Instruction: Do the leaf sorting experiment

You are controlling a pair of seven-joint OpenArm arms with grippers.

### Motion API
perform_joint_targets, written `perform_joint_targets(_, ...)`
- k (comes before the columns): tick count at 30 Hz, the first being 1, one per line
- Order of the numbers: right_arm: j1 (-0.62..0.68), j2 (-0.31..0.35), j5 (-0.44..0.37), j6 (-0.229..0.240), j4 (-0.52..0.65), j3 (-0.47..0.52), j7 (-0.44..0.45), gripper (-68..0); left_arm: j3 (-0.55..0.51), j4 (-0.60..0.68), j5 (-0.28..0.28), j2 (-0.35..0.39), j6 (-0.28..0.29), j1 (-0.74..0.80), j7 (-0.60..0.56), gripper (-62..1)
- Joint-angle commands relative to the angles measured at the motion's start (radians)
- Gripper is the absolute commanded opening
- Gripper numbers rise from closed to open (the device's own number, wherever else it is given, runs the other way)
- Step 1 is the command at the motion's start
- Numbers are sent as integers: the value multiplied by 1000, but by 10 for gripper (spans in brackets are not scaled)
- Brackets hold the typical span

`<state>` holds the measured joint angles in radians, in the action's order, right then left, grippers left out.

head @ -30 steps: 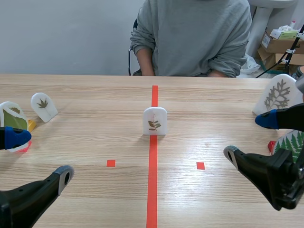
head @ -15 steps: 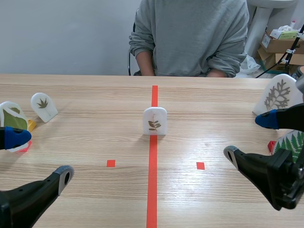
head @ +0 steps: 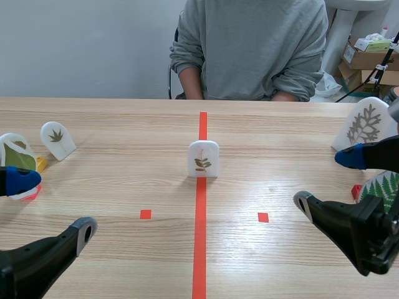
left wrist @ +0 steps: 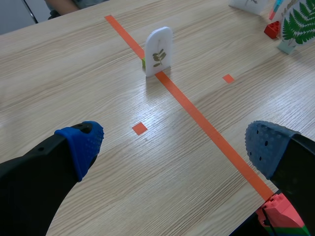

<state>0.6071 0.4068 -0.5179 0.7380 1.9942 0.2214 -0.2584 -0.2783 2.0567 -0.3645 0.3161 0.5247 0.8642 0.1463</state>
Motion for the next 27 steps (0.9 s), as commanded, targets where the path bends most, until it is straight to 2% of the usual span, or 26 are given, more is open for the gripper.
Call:
perform_joint_targets(1,-9,0,-13,8,-3,12,18,-137,-5,2,-10,-5,-2,-3,-14,8)
perform_joint_targets(24,-28,0,32,8,-3,13,8,-137,-5,2,-10,-5,-2,-3,-14,8)
perform_joint_targets(27,-35,0,71,-28,-4,13,-19,-137,-5,2,-10,-5,-2,-3,-14,8)
